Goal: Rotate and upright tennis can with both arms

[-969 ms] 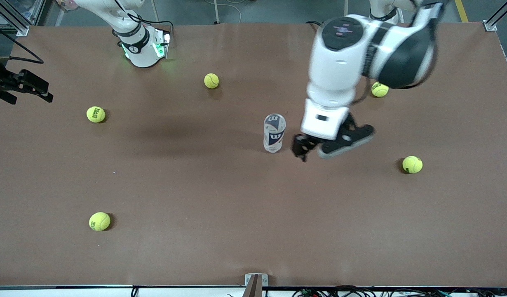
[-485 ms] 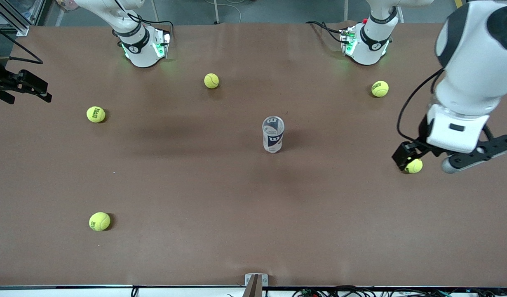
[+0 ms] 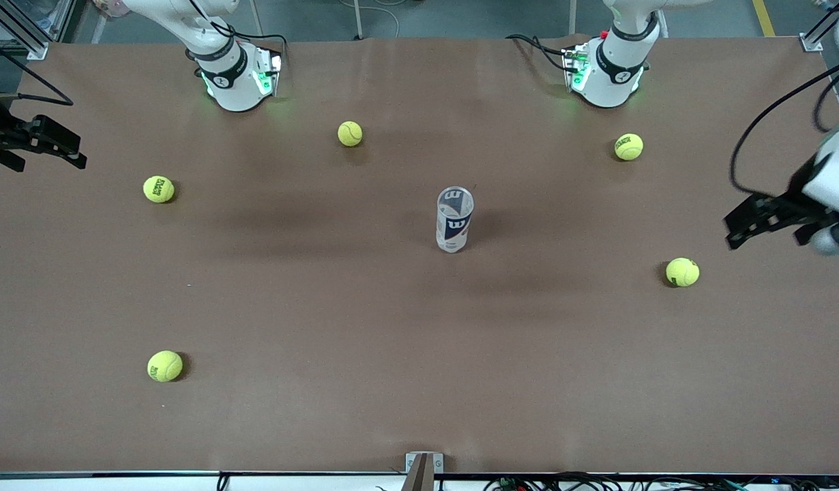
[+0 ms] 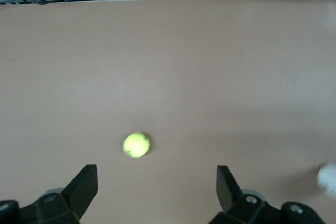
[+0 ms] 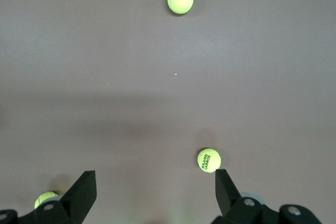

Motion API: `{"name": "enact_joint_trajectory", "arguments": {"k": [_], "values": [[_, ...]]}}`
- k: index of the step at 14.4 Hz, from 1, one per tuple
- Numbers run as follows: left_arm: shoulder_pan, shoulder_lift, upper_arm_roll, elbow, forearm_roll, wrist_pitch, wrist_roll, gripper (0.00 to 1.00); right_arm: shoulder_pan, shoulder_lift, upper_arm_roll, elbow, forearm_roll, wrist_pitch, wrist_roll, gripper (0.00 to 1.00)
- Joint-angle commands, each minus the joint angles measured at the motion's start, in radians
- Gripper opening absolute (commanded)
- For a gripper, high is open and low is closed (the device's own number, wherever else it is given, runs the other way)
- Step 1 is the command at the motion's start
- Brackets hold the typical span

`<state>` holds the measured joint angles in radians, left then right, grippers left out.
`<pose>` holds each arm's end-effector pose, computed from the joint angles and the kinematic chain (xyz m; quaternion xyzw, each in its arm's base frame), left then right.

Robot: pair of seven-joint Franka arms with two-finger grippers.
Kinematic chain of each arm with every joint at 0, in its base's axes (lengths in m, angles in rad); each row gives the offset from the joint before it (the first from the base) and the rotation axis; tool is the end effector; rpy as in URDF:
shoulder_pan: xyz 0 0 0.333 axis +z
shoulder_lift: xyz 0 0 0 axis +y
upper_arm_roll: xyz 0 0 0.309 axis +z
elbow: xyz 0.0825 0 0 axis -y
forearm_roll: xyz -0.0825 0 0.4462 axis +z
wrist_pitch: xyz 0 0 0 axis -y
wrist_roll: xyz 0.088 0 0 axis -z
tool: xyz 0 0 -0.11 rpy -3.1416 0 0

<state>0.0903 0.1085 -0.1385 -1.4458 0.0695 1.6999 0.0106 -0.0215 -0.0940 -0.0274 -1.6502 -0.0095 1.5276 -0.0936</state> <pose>0.6628 -0.0203 0.6258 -0.9965 0.0303 -0.0737 0.0259 0.5821 -0.0303 0.6249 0.9996 0.0223 -0.0145 0.0024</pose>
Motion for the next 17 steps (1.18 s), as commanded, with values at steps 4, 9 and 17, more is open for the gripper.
{"name": "enact_joint_trajectory", "arguments": {"k": [4,9,17], "values": [[0.06,-0.052,-0.007,0.015,-0.034,-0.04,0.027,1.0,0.003,-0.029,0.0,-0.029,-0.003,-0.006,0.052,1.0],[0.048,-0.053,-0.012,0.013,-0.028,-0.039,0.013,1.0,-0.005,-0.029,-0.008,-0.029,0.022,-0.004,0.037,1.0],[-0.11,-0.061,0.144,0.013,-0.037,-0.09,0.043,1.0,-0.011,-0.027,-0.008,-0.029,0.022,-0.004,0.012,1.0]]}}
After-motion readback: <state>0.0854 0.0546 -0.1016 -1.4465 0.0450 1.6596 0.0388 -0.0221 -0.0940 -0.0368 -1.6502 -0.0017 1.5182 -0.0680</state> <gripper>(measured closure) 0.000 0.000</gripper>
